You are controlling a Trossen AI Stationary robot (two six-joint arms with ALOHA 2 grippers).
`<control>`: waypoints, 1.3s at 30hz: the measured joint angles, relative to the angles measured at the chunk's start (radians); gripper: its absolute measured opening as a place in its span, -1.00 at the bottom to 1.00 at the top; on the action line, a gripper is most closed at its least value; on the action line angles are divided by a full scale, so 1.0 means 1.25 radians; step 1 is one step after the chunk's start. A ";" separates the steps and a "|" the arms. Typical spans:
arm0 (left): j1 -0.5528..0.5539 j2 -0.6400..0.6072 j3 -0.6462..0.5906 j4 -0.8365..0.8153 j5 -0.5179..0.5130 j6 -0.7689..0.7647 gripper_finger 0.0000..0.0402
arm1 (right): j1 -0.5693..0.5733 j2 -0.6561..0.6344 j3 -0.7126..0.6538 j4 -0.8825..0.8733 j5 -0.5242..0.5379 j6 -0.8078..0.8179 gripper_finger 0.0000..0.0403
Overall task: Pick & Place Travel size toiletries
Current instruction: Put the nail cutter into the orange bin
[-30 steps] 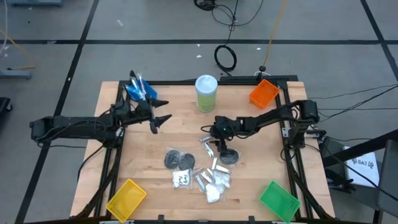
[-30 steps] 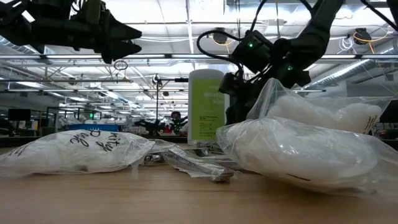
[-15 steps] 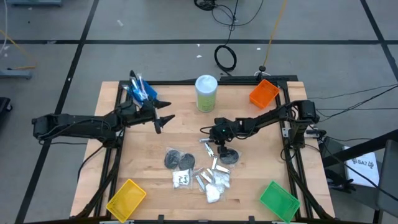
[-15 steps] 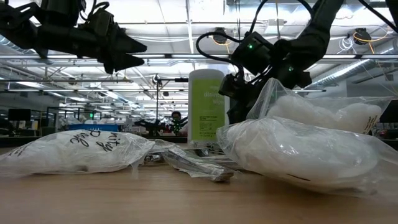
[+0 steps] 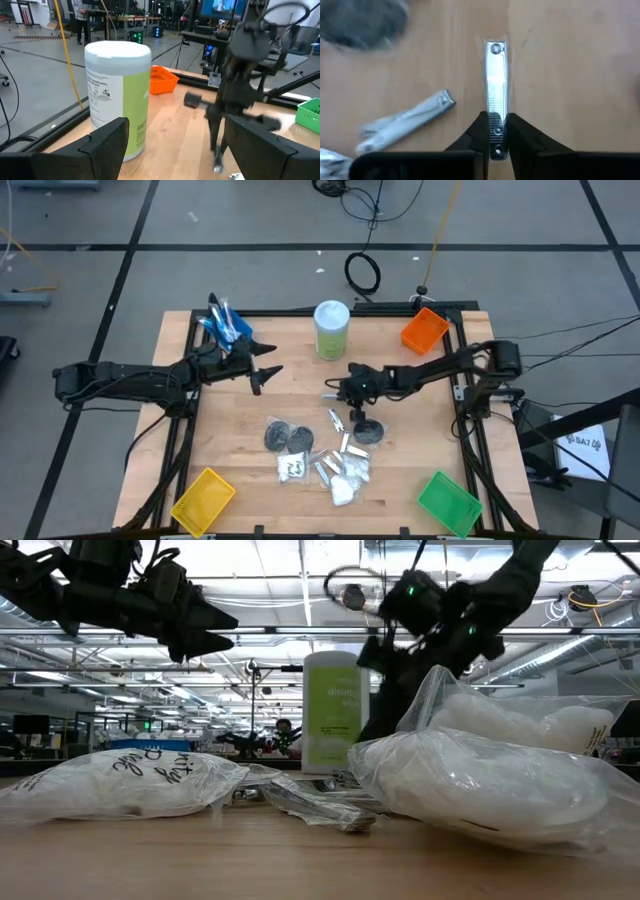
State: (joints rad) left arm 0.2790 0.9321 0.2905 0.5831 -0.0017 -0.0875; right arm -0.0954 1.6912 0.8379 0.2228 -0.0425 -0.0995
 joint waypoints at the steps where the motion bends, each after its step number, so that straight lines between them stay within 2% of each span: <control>1: 0.000 0.000 0.000 0.000 0.000 0.000 0.60 | 0.001 -0.019 0.001 -0.001 0.012 0.004 -0.84; 6: 0.000 0.000 0.000 -0.003 0.000 0.000 0.60 | 0.015 -0.139 0.001 -0.084 0.101 0.025 -0.84; 16: 0.000 0.000 0.000 -0.002 0.000 0.001 0.60 | 0.011 -0.353 0.001 -0.403 0.446 0.191 -0.84; 21: 0.000 0.000 0.000 -0.003 0.000 0.001 0.60 | -0.037 -0.413 -0.016 -0.554 0.572 0.325 -0.84; 27: 0.000 0.000 0.000 -0.003 0.000 0.002 0.60 | -0.154 -0.473 -0.073 -0.642 0.600 0.442 -0.84; 35: 0.000 0.000 0.000 -0.003 0.000 0.002 0.60 | -0.333 -0.494 -0.175 -0.642 0.575 0.449 -0.84; 39: 0.000 0.000 0.000 -0.003 0.000 0.002 0.60 | -0.385 -0.495 -0.213 -0.608 0.566 0.441 -0.77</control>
State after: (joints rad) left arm 0.2790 0.9318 0.2905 0.5794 -0.0013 -0.0856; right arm -0.5769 1.0729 0.5716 -0.5367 0.6644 0.4516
